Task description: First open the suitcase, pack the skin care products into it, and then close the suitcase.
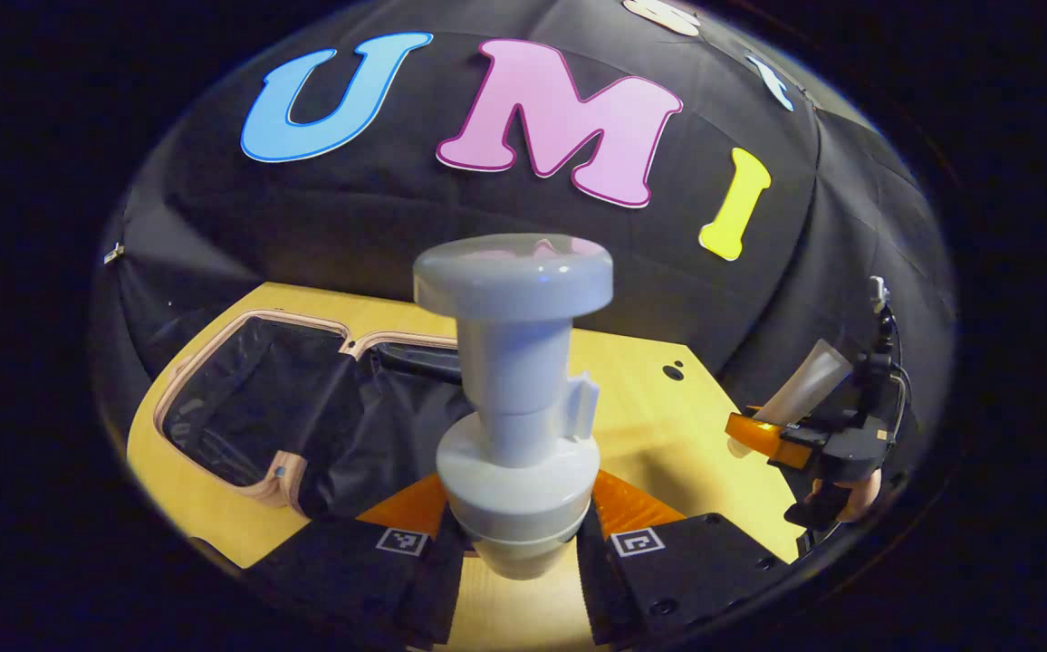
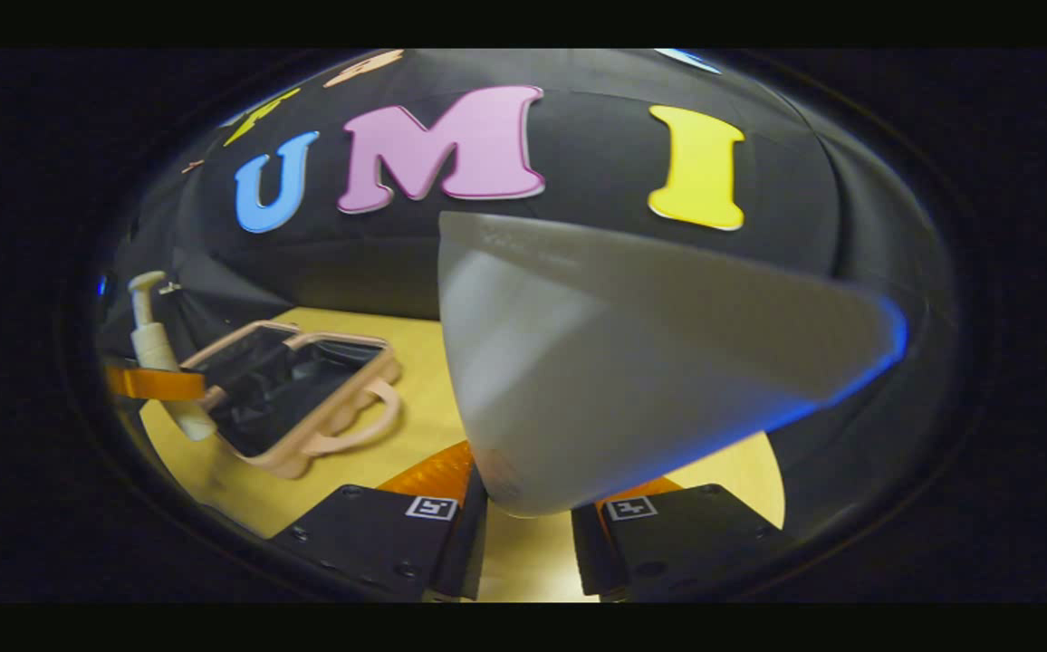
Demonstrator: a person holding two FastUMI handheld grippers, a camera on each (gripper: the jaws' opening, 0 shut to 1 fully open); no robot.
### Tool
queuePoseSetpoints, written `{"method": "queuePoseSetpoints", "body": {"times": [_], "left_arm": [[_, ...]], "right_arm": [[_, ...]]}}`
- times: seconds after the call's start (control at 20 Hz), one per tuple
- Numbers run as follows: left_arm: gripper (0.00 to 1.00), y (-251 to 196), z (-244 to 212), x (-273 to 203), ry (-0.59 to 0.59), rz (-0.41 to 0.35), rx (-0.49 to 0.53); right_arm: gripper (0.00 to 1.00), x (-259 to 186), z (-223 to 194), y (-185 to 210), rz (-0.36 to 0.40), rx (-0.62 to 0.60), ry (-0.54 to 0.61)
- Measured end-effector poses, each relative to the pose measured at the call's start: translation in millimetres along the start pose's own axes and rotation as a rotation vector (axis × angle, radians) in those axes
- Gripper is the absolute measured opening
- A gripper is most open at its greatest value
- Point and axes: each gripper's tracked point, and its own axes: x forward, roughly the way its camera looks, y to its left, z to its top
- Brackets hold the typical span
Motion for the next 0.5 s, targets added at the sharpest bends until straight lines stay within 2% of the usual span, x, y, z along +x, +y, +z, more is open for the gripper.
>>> {"method": "queuePoseSetpoints", "body": {"times": [0.25, 0.5], "left_arm": [[0.59, 50.4, 16.2, 27.9, 0.112, 0.017, 0.030], [0.59, 85.5, -14.4, 79.8, 0.301, 0.056, 0.060]], "right_arm": [[0.43, 3.8, 31.1, 76.0, 0.134, 0.085, -0.034], [0.44, 16.2, 35.7, 119.5, 0.210, 0.090, -0.033]]}}
